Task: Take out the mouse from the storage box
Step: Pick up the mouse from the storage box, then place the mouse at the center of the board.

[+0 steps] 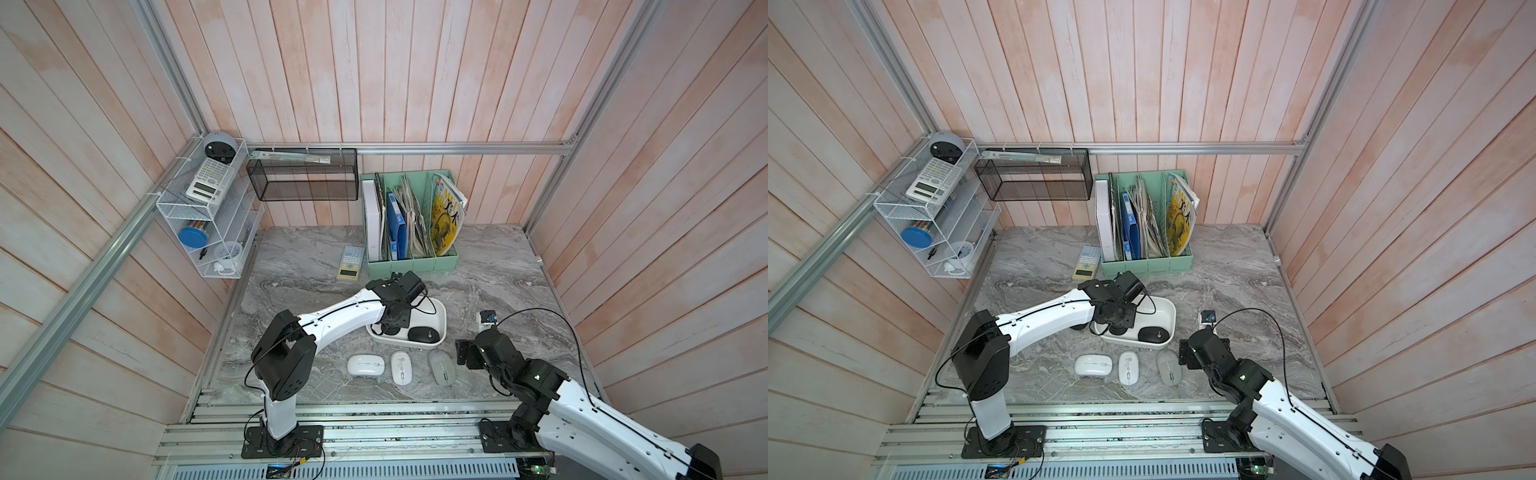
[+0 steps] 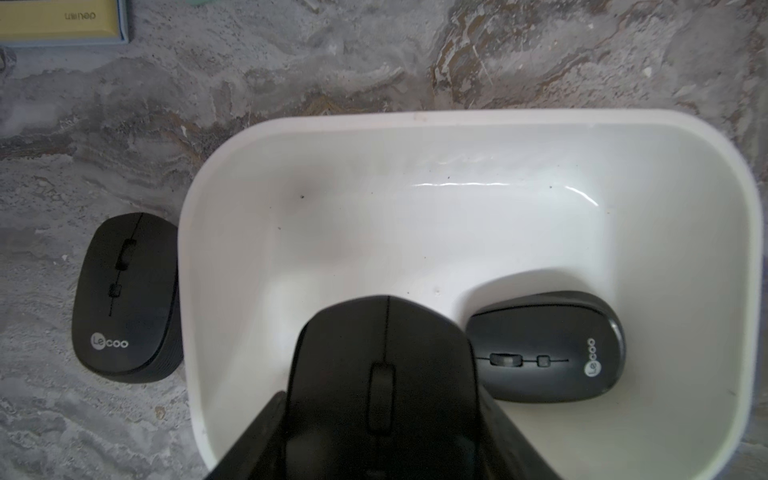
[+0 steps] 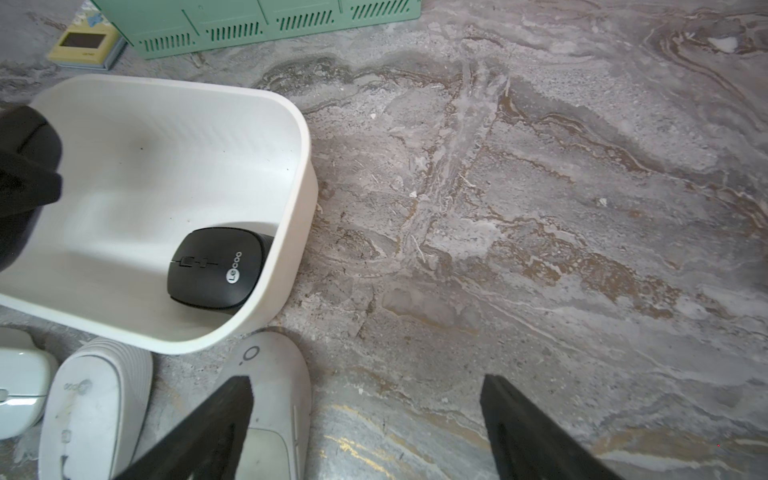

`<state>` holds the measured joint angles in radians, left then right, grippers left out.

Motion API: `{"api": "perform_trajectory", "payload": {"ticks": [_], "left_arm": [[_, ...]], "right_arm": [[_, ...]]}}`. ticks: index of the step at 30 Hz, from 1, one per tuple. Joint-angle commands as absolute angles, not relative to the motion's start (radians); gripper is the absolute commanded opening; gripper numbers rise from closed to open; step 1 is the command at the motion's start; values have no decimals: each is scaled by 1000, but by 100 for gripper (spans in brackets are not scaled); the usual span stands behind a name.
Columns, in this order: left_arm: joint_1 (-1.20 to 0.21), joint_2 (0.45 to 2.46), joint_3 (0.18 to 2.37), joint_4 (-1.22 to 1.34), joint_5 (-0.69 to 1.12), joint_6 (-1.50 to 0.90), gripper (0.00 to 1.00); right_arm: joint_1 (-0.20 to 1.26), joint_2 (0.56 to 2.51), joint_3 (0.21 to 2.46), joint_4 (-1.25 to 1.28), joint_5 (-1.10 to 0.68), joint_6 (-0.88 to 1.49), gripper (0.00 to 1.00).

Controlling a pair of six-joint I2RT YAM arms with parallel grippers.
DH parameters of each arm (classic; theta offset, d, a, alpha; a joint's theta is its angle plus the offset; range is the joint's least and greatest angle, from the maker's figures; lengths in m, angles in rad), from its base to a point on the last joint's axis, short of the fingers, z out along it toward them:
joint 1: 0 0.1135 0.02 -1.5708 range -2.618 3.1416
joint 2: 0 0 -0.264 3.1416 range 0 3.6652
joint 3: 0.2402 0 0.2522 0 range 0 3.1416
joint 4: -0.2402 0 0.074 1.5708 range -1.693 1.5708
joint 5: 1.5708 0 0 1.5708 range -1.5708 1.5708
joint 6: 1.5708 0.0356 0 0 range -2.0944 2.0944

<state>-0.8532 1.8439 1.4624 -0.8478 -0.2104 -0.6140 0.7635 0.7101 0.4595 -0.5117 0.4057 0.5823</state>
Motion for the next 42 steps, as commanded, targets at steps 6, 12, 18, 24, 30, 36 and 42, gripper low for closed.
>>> {"api": "perform_trajectory", "payload": {"ticks": [6,12,18,24,30,36,42], "left_arm": [[-889,1787,1442,-813,-219,-639,47],[-948,1774,1494,-787,-209,-649,47],[-1020,1840,1600,-787,-190,-658,47],[-1081,1949,1740,-804,-169,-671,47],[-1137,2075,1893,-819,-143,-692,47],[-1170,2206,2035,-827,-118,-709,47],[-1175,2325,2152,-858,-130,-731,47]], "right_arm": [[723,699,550,-622,465,607,93],[691,693,656,-753,560,645,93],[614,638,670,-823,569,703,93],[544,570,629,-856,543,794,93],[514,494,594,-893,551,881,93],[509,409,588,-964,594,957,93],[509,322,582,-1007,609,1007,93]]}}
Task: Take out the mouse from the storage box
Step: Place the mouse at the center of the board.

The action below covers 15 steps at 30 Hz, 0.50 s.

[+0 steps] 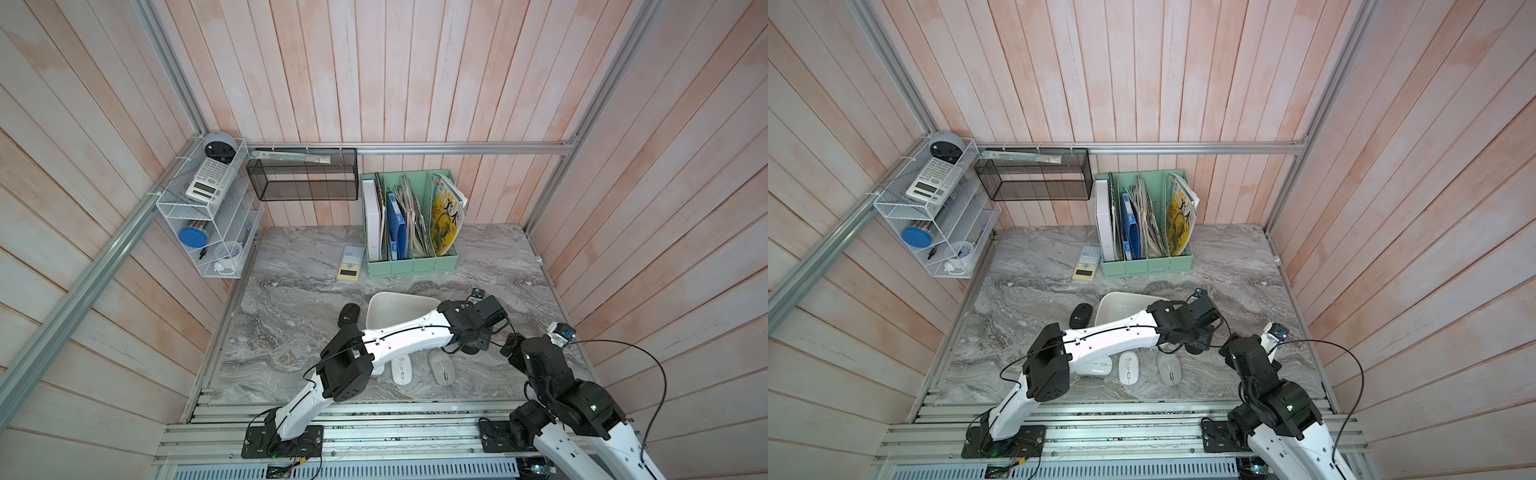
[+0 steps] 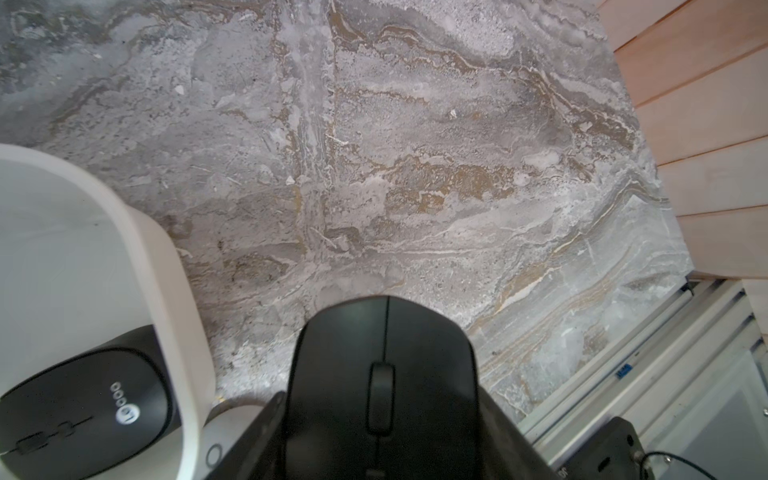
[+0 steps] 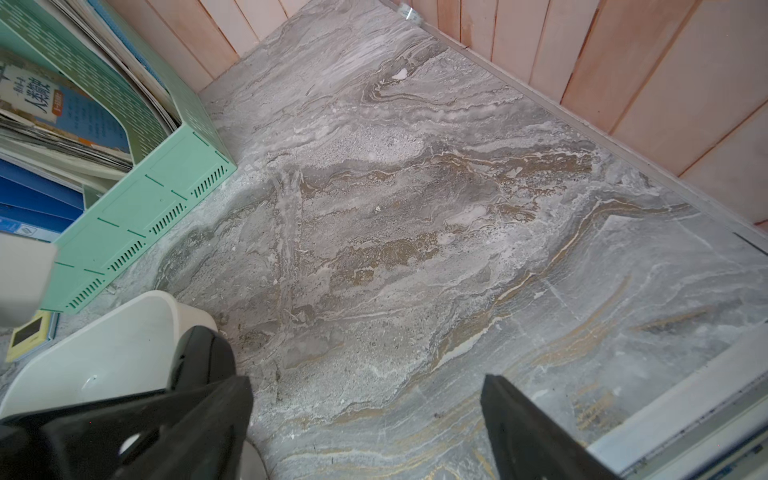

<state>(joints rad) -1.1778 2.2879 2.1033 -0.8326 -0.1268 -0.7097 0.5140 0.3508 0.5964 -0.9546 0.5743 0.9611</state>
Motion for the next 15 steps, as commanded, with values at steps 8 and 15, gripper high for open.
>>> {"api": "perform_trajectory", "payload": {"ticks": [8,15], "left_arm": [[-1146,2416,2197,-859,-144,-770,46],[-1124,2482,2249,-877,-147,-772,47]], "right_arm": [[509,257,569,-1017,615,1025,93],[509,229,553,-1005,603,1022,93]]}}
